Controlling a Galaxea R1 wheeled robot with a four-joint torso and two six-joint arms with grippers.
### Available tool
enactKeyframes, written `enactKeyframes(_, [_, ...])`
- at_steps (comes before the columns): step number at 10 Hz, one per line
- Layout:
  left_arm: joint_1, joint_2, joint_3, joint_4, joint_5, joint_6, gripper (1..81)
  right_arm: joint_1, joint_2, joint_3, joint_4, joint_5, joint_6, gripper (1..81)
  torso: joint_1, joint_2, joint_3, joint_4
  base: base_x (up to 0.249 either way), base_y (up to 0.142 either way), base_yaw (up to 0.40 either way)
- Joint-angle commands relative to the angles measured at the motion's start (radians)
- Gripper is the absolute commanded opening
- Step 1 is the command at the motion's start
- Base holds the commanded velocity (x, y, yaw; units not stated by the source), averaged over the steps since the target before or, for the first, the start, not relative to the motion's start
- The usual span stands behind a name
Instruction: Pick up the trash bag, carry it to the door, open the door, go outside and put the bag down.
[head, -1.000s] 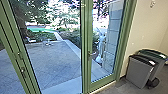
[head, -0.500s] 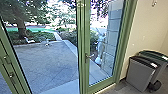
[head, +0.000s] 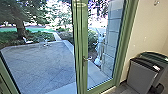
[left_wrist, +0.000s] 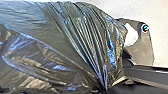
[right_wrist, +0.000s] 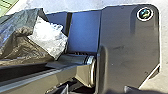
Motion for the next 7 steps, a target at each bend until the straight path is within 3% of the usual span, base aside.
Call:
enactKeyframes(1, [-0.044,0.001,0.002,0.005,0.062,0.002,1.0,0.039,0.026,0.010,-0.021,-0.065,-0.014,81.1,0.000,0.000,0.000,0.000,0.191,-0.067,0.000])
enactKeyframes(7, [-0.037,0.003,0.002,0.004,0.061,0.002,1.0,0.036,0.024,0.008,-0.021,-0.064,-0.014,81.1,0.000,0.000,0.000,0.000,0.191,-0.067,0.000])
